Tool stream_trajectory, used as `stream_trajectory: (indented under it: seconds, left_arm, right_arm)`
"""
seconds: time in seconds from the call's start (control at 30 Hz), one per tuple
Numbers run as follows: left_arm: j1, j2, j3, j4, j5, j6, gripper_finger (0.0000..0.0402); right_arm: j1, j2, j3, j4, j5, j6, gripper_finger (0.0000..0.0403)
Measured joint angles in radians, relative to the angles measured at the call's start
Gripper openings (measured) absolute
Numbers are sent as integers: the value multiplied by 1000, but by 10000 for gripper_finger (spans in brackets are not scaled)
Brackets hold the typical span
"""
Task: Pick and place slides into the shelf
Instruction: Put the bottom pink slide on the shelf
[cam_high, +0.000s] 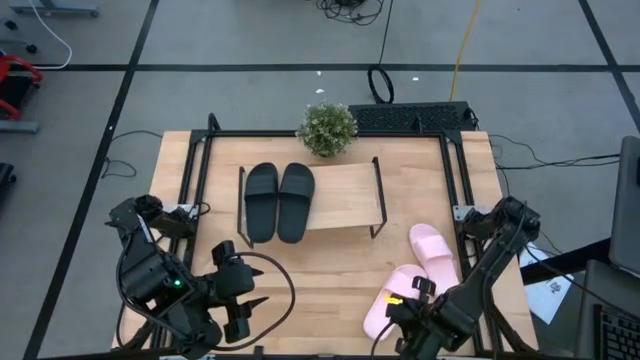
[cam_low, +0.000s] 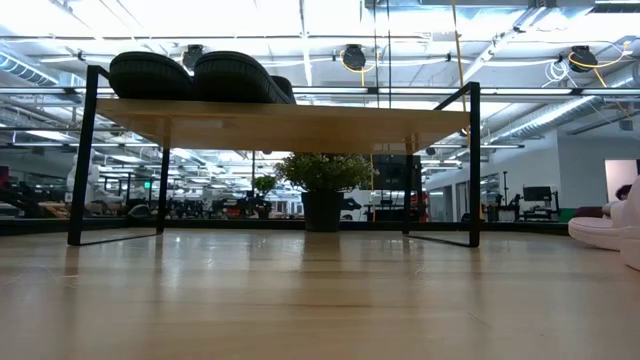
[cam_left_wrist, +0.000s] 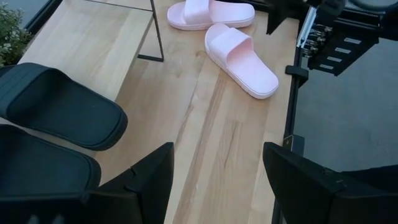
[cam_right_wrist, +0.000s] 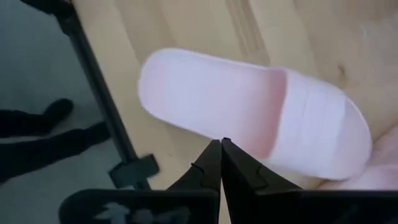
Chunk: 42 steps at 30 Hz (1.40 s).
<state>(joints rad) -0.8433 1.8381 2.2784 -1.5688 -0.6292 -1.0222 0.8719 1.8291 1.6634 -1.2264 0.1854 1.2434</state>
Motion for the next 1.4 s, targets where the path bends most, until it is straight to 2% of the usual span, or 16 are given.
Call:
stream_trajectory:
  seconds: [0.37, 0.73, 0.97, 1.4]
  left_arm:
    - [-1, 0, 0, 0, 0, 1, 244]
    - [0, 0, 0, 0, 0, 7, 244]
    - [0, 0, 0, 0, 0, 7, 244]
    - [0, 0, 0, 0, 0, 32, 244]
  right_arm:
    - [-37, 5, -99, 63, -87, -7, 0]
    - [-83, 6, -188, 97, -88, -28, 0]
    - [-102, 6, -259, 106, -139, -26, 0]
    - [-120, 6, -300, 82, -136, 2, 0]
